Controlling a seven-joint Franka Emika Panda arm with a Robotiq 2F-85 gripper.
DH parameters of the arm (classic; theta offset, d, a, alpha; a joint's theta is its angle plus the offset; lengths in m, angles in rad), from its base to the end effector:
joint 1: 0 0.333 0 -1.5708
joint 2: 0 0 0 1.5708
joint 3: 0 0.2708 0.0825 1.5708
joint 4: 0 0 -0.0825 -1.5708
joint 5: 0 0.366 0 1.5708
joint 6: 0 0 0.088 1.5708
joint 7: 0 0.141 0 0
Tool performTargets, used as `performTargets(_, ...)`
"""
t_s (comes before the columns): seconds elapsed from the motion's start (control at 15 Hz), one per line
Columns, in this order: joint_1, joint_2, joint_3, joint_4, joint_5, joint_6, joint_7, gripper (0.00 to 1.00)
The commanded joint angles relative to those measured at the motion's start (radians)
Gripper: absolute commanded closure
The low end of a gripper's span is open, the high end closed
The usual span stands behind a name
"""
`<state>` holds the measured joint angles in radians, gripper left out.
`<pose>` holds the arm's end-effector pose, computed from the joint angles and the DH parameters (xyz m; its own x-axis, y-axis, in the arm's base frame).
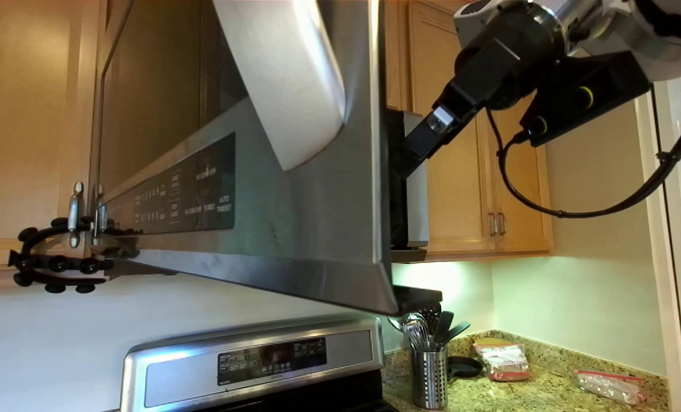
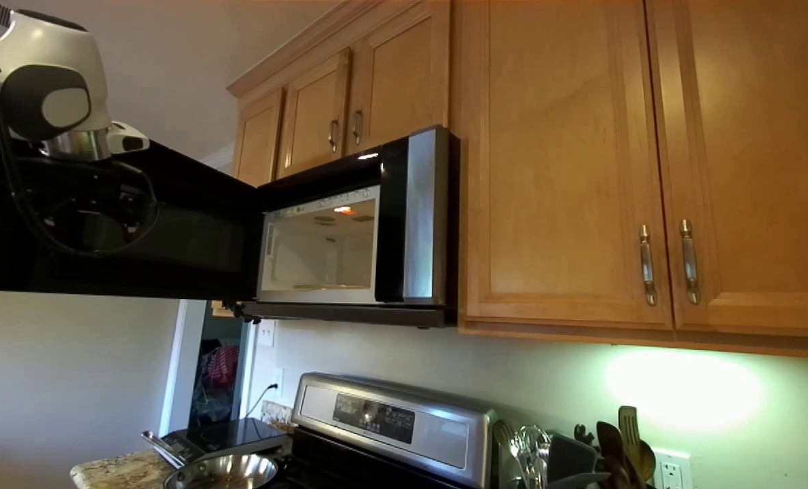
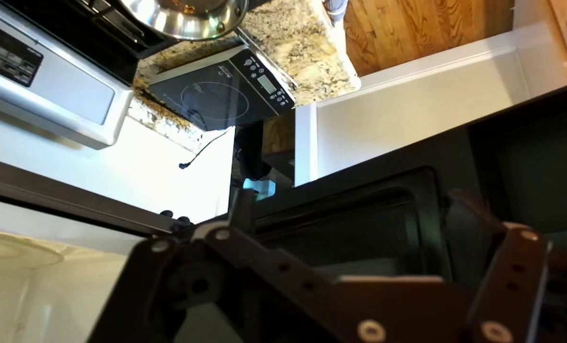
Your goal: Close the door of the microwave
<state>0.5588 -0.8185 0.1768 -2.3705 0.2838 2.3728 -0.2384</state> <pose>0.2716 0.2820 0.6305 0.4394 0.5181 0.7338 0.7488 -0.6625 0.0194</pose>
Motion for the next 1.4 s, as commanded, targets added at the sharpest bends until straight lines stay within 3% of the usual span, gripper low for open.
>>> performTargets(0.0,0.003,0.002,0.001,-0.003,0.002,-0.004,-0.001,0.0)
performTargets(0.33,0.006,0.002,0.003,-0.008,0.002,-0.004,-0.001,0.0)
performTargets(0.8,0.181,0.13,0.0,0.065,0.089,0.111,-0.09,0.0)
performTargets(1.33,0.305,0.199,-0.02,0.149,0.099,0.069,-0.144,0.0)
